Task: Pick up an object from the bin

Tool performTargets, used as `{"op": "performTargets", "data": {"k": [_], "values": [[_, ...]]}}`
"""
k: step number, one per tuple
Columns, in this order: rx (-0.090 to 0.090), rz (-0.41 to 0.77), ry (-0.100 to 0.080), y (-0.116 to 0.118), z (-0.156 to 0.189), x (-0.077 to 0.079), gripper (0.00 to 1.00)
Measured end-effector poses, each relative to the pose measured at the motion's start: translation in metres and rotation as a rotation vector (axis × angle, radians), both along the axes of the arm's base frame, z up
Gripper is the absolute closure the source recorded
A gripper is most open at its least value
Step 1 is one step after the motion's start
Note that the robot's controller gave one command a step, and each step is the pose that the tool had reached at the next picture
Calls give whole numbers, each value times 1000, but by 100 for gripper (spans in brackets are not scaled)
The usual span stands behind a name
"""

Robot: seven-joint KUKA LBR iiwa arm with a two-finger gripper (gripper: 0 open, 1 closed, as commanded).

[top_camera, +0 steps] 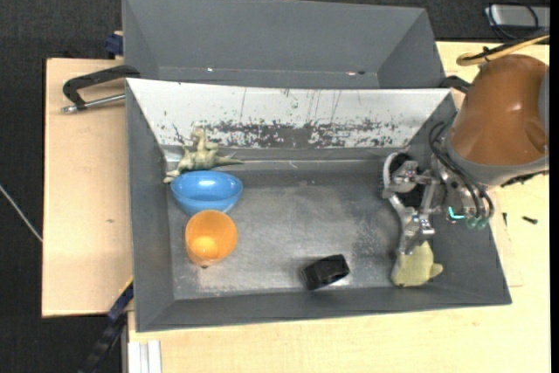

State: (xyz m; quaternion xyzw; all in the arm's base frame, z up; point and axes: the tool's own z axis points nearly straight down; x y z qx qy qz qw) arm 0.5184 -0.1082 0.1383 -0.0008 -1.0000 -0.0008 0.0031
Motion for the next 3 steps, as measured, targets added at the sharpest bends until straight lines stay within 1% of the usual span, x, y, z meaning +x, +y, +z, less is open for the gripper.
{"op": "performTargets", "data": {"k": [1, 2, 3], "values": [[0, 385, -9, -46, -26, 5, 0], [6, 760, -5, -37, -57, 0, 0], [2, 758, 19, -46, -57, -5, 100]]}}
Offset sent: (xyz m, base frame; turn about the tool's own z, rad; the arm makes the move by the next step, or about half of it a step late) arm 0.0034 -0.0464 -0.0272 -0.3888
